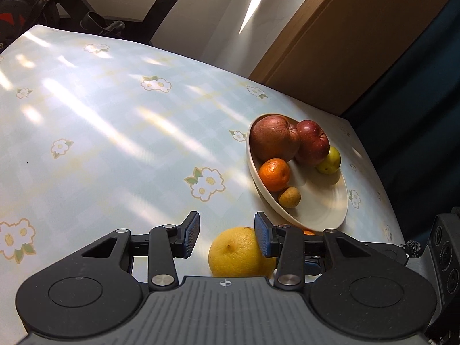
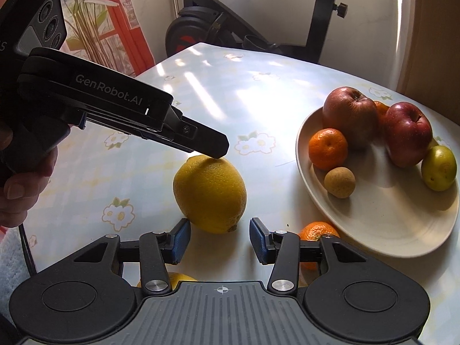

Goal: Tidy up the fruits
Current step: 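Close both grippers around the large yellow lemon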

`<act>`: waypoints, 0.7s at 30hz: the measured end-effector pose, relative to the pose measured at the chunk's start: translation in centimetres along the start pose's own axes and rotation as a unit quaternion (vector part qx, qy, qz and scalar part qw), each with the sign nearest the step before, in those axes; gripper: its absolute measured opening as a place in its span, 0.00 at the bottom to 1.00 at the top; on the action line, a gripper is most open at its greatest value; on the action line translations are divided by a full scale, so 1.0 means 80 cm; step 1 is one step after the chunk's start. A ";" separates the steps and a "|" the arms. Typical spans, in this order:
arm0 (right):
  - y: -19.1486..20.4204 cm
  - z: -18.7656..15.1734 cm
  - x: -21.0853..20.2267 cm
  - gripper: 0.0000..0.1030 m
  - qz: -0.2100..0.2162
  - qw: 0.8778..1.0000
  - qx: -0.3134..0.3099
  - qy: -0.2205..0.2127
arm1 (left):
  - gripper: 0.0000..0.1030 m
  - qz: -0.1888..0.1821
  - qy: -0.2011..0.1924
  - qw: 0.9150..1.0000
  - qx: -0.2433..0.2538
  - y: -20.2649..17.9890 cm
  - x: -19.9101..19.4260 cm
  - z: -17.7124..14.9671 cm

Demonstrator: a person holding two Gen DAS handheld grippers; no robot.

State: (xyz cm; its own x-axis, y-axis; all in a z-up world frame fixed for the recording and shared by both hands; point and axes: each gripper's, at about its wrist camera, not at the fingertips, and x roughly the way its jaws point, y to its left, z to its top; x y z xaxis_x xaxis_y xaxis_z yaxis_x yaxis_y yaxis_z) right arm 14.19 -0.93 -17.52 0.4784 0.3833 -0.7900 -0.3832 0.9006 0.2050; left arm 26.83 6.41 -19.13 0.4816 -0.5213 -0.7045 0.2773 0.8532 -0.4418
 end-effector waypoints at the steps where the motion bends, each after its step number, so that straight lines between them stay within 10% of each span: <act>1: -0.001 0.000 0.000 0.37 -0.001 1.000 0.002 0.000 | 0.43 -0.012 -0.001 1.000 -0.002 0.002 -0.003 -0.001; 21: -0.007 0.017 0.006 0.43 -0.008 0.999 -0.032 0.001 | 0.39 -0.073 -0.005 0.995 -0.061 0.036 0.005 -0.008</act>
State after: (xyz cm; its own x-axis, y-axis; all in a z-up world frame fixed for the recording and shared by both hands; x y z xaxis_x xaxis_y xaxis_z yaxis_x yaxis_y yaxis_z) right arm 15.72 -0.95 -17.18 0.4835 0.3691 -0.7937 -0.4260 0.8914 0.1550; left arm 27.29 8.65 -21.01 0.4519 -0.6392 -0.6222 0.2423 0.7592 -0.6040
